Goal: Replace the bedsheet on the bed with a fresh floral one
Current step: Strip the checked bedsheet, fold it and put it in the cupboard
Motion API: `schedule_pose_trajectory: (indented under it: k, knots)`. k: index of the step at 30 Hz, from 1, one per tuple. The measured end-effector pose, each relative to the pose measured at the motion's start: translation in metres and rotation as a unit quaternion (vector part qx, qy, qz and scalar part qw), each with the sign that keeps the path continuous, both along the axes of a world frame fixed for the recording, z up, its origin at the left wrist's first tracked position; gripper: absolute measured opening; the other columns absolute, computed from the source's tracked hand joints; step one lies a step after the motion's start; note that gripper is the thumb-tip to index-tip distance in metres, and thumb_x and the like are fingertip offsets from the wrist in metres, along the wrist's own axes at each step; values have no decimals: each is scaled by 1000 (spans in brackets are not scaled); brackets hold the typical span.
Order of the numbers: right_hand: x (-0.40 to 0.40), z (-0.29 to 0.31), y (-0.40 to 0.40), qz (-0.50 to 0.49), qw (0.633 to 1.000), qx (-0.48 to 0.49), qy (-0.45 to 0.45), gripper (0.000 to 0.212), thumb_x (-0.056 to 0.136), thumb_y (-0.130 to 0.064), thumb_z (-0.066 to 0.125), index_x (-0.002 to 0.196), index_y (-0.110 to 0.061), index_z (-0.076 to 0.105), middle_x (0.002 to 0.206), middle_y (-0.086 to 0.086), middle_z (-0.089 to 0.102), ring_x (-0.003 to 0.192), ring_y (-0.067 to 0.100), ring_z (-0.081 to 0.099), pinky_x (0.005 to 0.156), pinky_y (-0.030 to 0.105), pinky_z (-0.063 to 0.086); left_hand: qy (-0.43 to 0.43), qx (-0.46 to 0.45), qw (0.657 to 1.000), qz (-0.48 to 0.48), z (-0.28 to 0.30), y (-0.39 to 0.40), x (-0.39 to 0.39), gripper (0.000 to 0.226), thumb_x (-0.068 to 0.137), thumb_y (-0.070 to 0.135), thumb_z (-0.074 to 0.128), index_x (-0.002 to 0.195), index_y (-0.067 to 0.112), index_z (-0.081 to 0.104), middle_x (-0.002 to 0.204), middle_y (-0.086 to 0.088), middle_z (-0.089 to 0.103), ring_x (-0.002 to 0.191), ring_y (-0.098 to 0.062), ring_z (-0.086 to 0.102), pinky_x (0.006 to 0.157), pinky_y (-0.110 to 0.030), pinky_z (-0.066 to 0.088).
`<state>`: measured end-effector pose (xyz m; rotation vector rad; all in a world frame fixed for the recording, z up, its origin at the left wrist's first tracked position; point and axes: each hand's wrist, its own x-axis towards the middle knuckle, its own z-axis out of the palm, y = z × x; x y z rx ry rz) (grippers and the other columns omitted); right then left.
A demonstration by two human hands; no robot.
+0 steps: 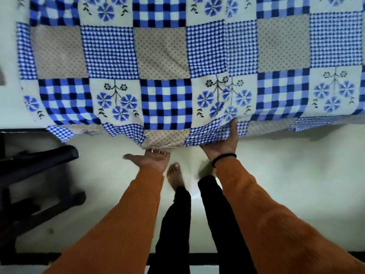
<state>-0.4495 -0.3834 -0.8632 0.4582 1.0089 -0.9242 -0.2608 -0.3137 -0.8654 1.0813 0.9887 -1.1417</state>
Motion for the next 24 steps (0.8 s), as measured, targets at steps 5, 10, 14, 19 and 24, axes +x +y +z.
schedule_pose_trajectory:
  k: [5, 10, 14, 19, 24]
  knots:
    - [-13, -8, -4, 25, 998, -12, 48, 85, 73, -58, 81, 143, -18, 56, 141, 20, 59, 129, 42, 56, 107, 61, 45, -47, -15, 998, 31, -4, 15, 120, 102, 71, 90, 55, 137, 12, 52, 134, -16, 56, 110, -34, 61, 95, -46, 52]
    - [-19, -22, -15, 63, 987, 18, 148, 80, 75, -63, 79, 140, -20, 58, 137, 15, 63, 122, 33, 63, 99, 48, 55, -68, 48, 988, -130, -8, -2, 221, 64, 81, 75, 64, 118, 23, 56, 99, 0, 63, 67, -15, 56, 59, -29, 48]
    - [-6, -17, -10, 73, 986, -25, 149, 75, 84, -58, 74, 142, -15, 57, 137, 13, 64, 124, 33, 64, 99, 49, 55, -69, 3, 971, -229, 17, 18, 219, 66, 83, 74, 58, 122, 21, 64, 108, 4, 74, 103, -7, 70, 90, -44, 55]
    - [-19, -7, -5, 45, 983, -35, 176, 63, 92, -44, 70, 146, -16, 55, 142, 9, 59, 137, 33, 52, 110, 52, 46, -108, -12, 978, -177, 22, 62, 256, 69, 77, 31, 83, 140, 20, 59, 123, -1, 73, 100, -16, 71, 86, -37, 59]
    - [-67, 13, -17, -36, 984, -37, 169, 50, 94, -43, 66, 135, -15, 65, 143, 14, 59, 134, 35, 55, 112, 52, 43, -184, 130, 937, -267, 14, 50, 281, 16, 93, 29, 69, 81, 25, 60, 68, 12, 62, 63, -5, 56, 66, -19, 50]
